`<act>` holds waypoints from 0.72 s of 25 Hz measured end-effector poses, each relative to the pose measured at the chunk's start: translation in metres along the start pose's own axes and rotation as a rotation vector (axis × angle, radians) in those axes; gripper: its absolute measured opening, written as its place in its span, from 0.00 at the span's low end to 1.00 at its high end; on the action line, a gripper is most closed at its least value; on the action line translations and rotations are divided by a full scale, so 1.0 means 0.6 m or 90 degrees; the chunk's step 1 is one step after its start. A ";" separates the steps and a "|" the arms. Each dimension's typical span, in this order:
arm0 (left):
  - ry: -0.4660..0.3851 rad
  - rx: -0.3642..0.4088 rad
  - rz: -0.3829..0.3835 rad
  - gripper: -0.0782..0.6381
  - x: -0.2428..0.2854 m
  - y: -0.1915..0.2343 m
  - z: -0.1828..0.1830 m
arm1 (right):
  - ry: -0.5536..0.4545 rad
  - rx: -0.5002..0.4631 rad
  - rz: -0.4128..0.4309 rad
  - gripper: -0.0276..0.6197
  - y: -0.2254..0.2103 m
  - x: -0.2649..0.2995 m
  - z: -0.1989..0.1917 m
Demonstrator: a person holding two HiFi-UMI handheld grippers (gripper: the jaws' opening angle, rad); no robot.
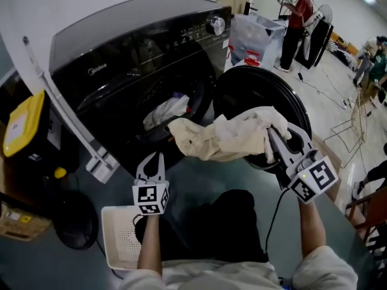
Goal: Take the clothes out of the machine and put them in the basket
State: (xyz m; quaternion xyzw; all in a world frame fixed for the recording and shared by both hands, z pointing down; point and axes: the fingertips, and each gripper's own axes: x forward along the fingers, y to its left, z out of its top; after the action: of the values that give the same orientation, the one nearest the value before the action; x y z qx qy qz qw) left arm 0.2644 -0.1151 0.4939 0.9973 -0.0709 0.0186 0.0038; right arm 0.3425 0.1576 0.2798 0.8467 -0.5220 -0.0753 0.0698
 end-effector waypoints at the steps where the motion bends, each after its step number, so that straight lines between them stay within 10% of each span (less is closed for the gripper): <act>1: -0.001 0.001 0.000 0.13 -0.001 0.001 0.002 | -0.003 0.003 0.004 0.17 0.002 0.003 0.001; 18: -0.014 0.014 0.113 0.13 -0.131 0.133 0.039 | -0.070 0.012 0.201 0.17 0.173 0.149 0.056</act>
State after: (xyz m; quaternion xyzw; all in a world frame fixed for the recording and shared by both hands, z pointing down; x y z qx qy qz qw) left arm 0.1760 -0.1834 0.4682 0.9872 -0.1591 0.0088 -0.0093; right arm 0.2851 0.0301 0.2627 0.7495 -0.6523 -0.1043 0.0440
